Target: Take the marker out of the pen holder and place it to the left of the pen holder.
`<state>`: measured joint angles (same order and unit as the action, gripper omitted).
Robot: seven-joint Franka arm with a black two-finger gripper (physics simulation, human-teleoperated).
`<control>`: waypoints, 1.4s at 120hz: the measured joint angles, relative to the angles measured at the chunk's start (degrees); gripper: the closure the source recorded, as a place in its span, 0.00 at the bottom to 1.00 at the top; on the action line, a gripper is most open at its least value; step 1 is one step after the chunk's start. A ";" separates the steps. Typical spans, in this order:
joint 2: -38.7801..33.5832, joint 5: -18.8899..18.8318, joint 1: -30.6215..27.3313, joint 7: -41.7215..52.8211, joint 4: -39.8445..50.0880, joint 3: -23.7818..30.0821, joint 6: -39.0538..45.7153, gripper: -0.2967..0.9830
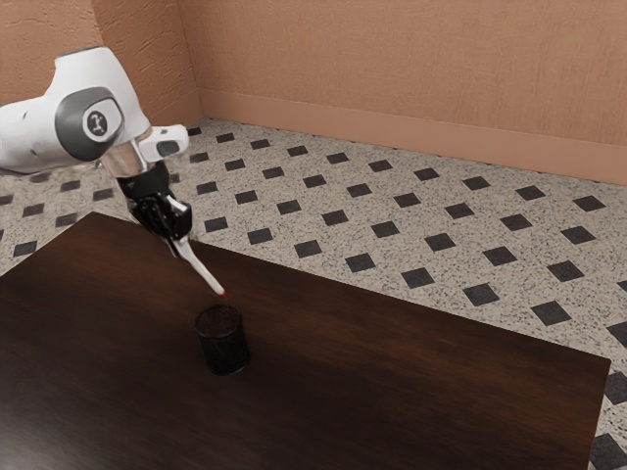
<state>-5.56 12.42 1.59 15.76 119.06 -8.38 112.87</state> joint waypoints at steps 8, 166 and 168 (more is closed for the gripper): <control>-0.68 -1.53 -0.01 0.03 -4.40 -0.79 -3.76 0.84; 62.98 -14.45 -3.17 -8.93 -60.94 -6.44 -61.28 0.64; 63.01 -14.39 -3.20 -8.94 -60.94 -6.45 -61.30 0.61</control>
<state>57.45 -1.97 -1.60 6.81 58.12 -14.83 51.57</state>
